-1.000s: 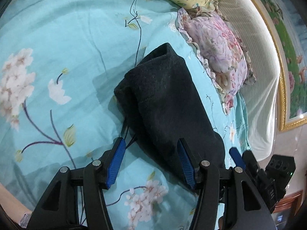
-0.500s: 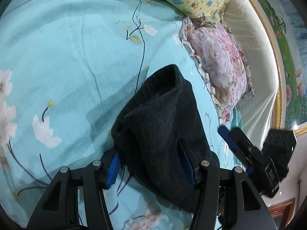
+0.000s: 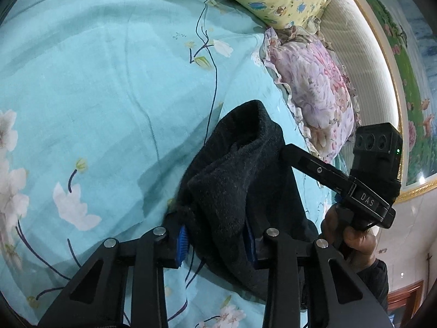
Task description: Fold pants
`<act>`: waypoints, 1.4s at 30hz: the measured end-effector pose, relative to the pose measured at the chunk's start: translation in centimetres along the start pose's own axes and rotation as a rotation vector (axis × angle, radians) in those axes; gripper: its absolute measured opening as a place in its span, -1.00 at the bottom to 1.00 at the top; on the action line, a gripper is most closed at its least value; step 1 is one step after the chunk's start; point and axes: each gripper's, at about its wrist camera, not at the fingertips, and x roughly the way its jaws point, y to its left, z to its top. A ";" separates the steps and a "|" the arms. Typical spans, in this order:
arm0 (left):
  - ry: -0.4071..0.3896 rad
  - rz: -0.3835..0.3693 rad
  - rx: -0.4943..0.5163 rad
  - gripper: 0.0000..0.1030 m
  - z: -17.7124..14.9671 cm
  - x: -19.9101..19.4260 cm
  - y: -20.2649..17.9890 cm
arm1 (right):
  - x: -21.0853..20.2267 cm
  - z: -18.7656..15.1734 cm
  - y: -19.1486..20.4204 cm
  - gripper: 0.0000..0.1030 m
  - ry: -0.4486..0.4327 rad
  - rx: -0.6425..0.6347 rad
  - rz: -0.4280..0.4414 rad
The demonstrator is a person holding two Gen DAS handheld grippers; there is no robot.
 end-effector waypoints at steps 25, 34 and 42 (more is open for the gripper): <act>-0.057 -0.054 0.165 -0.64 -1.3 -3.3 -6.6 | -5.7 -2.3 3.6 -0.63 -0.147 -0.078 0.049; -0.050 -0.120 0.303 -0.64 -4.0 -5.0 -12.9 | -12.5 -6.0 3.3 -0.63 -0.315 -0.007 0.061; 0.001 -0.158 0.412 -0.64 -7.7 -4.1 -18.1 | -17.5 -10.5 1.4 -0.63 -0.417 0.065 0.040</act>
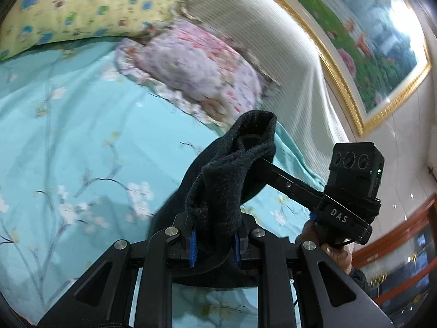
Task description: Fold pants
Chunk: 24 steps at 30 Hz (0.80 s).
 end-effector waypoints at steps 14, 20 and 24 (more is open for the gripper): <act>0.107 -0.030 0.173 -0.64 -3.7 5.9 -9.1 | -8.9 -6.0 -4.6 -0.64 -0.176 0.154 -0.050; 0.154 -0.031 0.224 -0.64 -5.3 8.3 -11.7 | -11.6 -8.6 -6.6 -0.63 -0.218 0.220 -0.072; 0.183 -0.034 0.256 -0.64 -6.2 9.8 -13.3 | -13.0 -10.2 -7.6 -0.63 -0.246 0.251 -0.091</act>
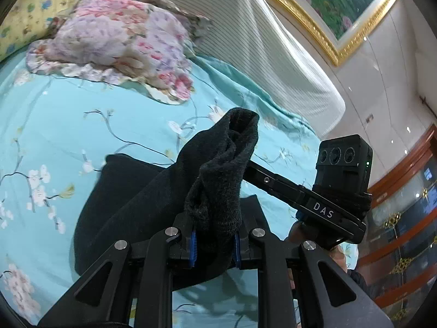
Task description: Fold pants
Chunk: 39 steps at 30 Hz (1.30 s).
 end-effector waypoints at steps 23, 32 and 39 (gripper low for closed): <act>0.106 0.055 0.169 -0.60 -2.5 7.9 -6.4 | -5.3 -3.4 -6.7 -0.63 -0.049 0.126 -0.088; 0.144 0.023 0.243 0.09 -2.9 9.7 -7.4 | -6.5 -4.3 -7.5 -0.55 -0.042 0.154 -0.222; 0.153 -0.033 0.237 0.30 -3.6 9.4 -7.4 | -9.5 -6.1 -7.9 -0.01 -0.135 0.264 -0.319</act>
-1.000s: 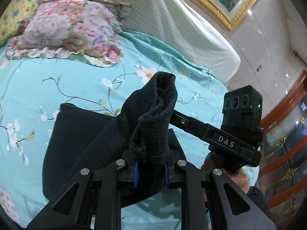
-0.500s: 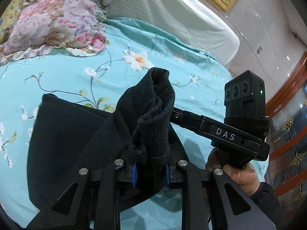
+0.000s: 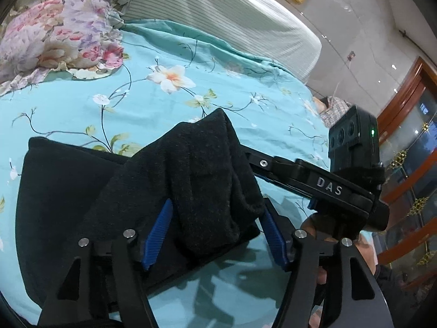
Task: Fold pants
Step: 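Fold the lifted end over the pants and open both grippers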
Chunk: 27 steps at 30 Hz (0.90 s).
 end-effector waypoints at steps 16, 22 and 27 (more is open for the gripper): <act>-0.050 -0.023 -0.091 0.45 -0.4 -4.2 2.7 | -4.1 -2.5 1.5 0.62 -0.127 0.070 -0.062; -0.080 0.013 -0.124 0.49 -0.6 -5.9 4.1 | -3.7 -3.1 3.8 0.66 -0.115 0.004 -0.115; -0.096 0.035 -0.162 0.49 -0.8 -7.1 5.6 | -3.6 -3.8 5.3 0.67 -0.124 -0.034 -0.152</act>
